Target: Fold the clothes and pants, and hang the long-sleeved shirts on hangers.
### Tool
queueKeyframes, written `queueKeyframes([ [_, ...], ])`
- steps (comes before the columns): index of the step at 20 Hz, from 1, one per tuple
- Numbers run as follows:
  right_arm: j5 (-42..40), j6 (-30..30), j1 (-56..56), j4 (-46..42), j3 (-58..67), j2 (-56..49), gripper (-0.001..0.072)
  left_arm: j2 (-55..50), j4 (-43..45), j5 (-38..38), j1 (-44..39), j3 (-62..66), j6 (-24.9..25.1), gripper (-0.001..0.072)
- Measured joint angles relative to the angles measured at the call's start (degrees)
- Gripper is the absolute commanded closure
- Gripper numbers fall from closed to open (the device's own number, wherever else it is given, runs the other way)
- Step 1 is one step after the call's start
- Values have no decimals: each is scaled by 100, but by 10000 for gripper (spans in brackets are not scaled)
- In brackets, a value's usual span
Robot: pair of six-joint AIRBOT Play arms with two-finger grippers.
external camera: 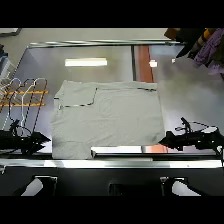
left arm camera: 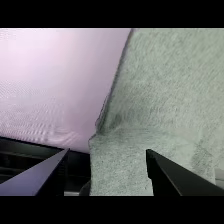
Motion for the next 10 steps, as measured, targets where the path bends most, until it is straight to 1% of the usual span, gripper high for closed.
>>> queueKeyframes([
  [4, 39, -52, 0, 44, 2, 28, 675, 0, -48, -153, 4, -50, 151, 158],
  [10, 334, -157, 0, 118, 0, 107, 675, -26, -160, -420, -33, -66, 291, 158],
])
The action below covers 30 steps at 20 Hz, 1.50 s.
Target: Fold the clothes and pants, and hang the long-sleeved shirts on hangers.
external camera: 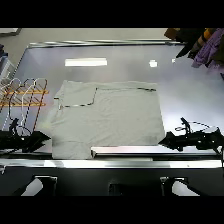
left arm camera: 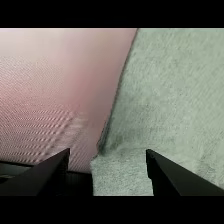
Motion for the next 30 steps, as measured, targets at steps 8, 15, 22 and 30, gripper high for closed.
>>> queueKeyframes([
  [8, 52, -39, 0, 83, 2, 437, 675, -553, -149, -195, -487, 0, 52, 176],
  [15, 57, -39, 0, 195, 2, 654, 675, -743, -166, -302, -691, -61, 57, 631],
  [22, -122, -151, 483, 511, 70, 693, 676, -728, -363, -306, -717, -50, 61, 693],
  [30, -1049, 575, 1906, 188, 2662, 697, 677, -120, -1088, 15, -1158, 1934, -162, 694],
])
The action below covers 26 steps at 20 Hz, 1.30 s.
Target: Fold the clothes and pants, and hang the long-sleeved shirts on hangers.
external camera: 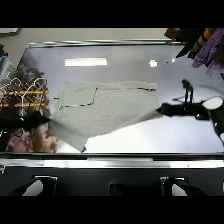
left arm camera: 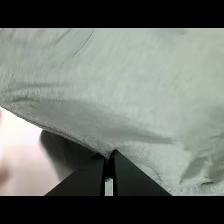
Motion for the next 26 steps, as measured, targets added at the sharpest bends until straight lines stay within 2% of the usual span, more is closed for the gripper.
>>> queueKeyframes([
  [4, 155, 385, 212, -446, 2229, 223, 677, 575, -63, 74, -122, 2264, -614, 694],
  [8, 695, 715, 269, -817, 3853, 999, 677, 1248, 356, 107, -157, 4282, -1611, 694],
  [12, 706, 1283, 282, -1580, 4557, 2162, 677, 2063, 1386, 118, -166, 5233, -2660, 694],
  [16, 251, 1982, 284, -2308, 4750, 2852, 677, 2599, 2277, 190, -168, 5501, -3143, 694],
  [19, 424, 2417, 284, -2507, 4787, 2708, 677, 2533, 2400, 435, -173, 5545, -3110, 693],
  [23, 1235, 2723, 284, -2433, 4736, 1694, 676, 1853, 1832, 796, -177, 5184, -2404, 693],
  [26, 1663, 2778, 289, -2345, 4577, 568, 676, 984, 1534, 693, -232, 4476, -1930, 693],
])
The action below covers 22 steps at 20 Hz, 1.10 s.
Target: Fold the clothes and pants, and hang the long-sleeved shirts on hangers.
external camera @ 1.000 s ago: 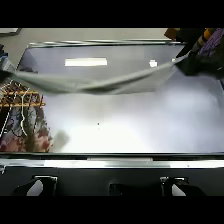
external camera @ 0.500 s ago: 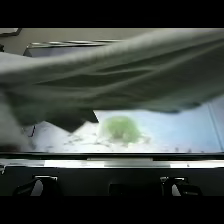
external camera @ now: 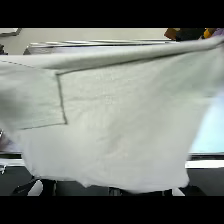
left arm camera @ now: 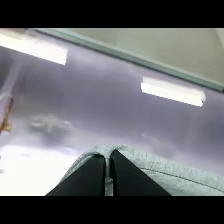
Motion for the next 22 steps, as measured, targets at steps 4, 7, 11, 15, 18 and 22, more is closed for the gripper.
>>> queueKeyframes([
  [4, -136, -74, 26, 105, -142, -1744, 676, -1497, -122, -820, -459, -986, 525, 693],
  [7, -616, -256, 162, 149, -173, -2931, 676, -2769, -133, -1606, -935, -1252, 863, 693],
  [11, -1349, -345, 273, 184, -181, -3991, 677, -4103, -136, -2332, -1335, -1014, 1045, 694],
  [15, -1185, -291, 273, 9, -181, -4227, 676, -4489, 28, -2068, -1412, -837, 1095, 693],
  [18, -546, -262, 273, -295, -179, -4236, 676, -4566, 203, -1427, -1386, -796, 1106, 693],
  [22, 208, -240, 273, -621, -179, -4238, 676, -4603, 424, -590, -1327, -776, 1104, 693],
])
